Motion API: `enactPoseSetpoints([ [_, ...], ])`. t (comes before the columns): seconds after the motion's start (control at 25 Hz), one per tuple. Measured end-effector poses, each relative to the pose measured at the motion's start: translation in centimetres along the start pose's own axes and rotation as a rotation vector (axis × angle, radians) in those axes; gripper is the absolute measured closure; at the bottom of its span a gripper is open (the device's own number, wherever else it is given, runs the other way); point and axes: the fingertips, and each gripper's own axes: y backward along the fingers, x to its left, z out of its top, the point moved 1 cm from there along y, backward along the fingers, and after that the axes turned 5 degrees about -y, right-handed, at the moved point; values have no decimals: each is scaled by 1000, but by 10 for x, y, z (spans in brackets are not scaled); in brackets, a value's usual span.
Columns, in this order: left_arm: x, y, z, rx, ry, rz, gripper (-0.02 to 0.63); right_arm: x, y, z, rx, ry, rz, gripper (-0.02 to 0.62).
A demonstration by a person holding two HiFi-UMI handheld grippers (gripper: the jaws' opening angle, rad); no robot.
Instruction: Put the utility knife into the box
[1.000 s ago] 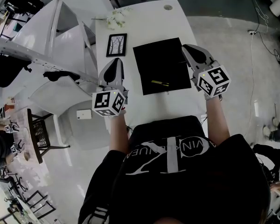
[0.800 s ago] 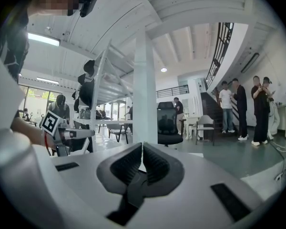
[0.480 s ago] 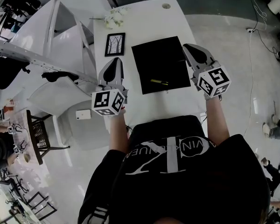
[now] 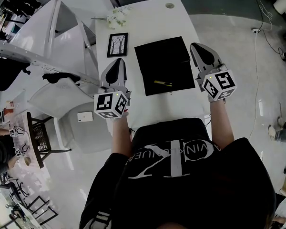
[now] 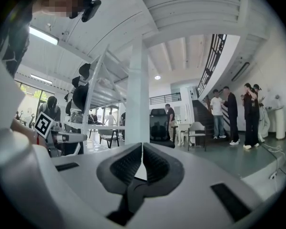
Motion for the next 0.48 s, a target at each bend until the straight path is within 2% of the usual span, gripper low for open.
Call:
enactPoseSetpoints([
  [0.48,1,2,-2,-3,-8,8,594,3,0,-4,-6,-10,7,575],
])
